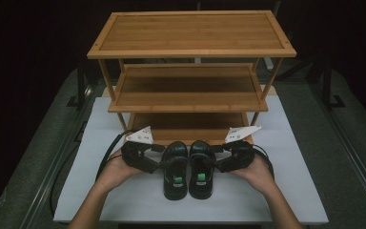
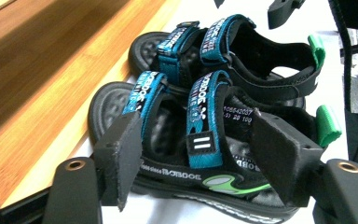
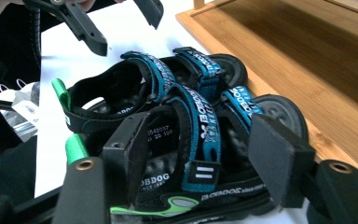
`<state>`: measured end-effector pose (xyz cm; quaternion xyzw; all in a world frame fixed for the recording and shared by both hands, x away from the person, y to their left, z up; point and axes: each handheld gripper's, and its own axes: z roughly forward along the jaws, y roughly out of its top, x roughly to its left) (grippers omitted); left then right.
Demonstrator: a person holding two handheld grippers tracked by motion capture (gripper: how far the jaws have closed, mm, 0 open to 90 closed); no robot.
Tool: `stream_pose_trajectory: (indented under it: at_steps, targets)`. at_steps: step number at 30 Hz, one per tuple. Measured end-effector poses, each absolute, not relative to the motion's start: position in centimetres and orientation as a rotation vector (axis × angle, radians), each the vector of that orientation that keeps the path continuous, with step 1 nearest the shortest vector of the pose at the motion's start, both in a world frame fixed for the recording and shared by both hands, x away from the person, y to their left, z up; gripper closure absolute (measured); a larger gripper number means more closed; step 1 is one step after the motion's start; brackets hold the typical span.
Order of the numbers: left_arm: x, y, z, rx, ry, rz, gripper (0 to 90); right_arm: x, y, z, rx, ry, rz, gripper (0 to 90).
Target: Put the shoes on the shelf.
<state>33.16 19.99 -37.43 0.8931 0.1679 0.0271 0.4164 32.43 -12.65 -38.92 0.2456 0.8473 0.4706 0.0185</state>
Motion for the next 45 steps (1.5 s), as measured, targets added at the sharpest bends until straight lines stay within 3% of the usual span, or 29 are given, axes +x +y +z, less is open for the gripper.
stream_pose_trajectory:
  at_steps: [6,9,16,23,45]
  targets:
    - [33.3,19.3,-38.1,2.263,0.407,0.031,43.4,32.5,-12.3,-39.2,0.762,2.651,1.465,43.2]
    - [33.2,18.7,-38.9,2.279,0.397,0.007,48.2,32.6,-12.1,-39.7,0.767,2.671,1.452,49.8]
    - [33.2,17.8,-39.7,2.316,0.402,0.024,61.0,32.7,-11.9,-40.3,0.786,2.685,1.416,63.2]
    - [32.9,17.7,-39.3,2.321,0.408,0.082,68.1,32.6,-11.7,-40.3,0.791,2.672,1.396,68.1]
    - [35.2,17.8,-37.5,2.211,0.461,0.209,69.8,35.2,-11.8,-38.5,0.83,2.518,1.447,68.8]
